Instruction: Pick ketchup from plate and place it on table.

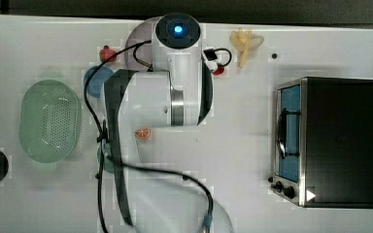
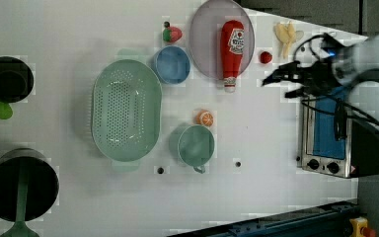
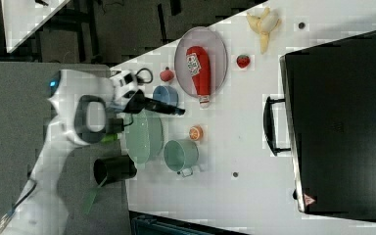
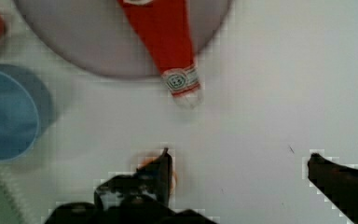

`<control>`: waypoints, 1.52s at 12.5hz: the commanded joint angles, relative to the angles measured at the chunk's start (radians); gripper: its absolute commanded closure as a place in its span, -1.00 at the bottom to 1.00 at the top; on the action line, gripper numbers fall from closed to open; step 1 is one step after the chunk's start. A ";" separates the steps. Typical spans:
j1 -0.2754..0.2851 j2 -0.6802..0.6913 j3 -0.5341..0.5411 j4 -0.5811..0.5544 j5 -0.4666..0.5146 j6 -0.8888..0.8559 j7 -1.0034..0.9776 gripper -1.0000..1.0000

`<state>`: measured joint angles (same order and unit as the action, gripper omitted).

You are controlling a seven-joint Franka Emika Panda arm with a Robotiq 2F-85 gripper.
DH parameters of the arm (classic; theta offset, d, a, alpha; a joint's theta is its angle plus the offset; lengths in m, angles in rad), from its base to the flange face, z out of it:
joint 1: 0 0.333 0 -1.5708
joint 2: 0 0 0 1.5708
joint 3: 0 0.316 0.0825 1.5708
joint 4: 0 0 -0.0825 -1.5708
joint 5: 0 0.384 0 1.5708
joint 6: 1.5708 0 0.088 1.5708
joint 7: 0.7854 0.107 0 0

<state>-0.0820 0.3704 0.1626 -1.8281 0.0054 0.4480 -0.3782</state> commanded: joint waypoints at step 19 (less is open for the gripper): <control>0.059 0.429 -0.017 0.155 -0.242 0.607 -0.144 -0.43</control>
<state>-0.0133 0.7920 0.1461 -1.7207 -0.2429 1.0283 -0.4924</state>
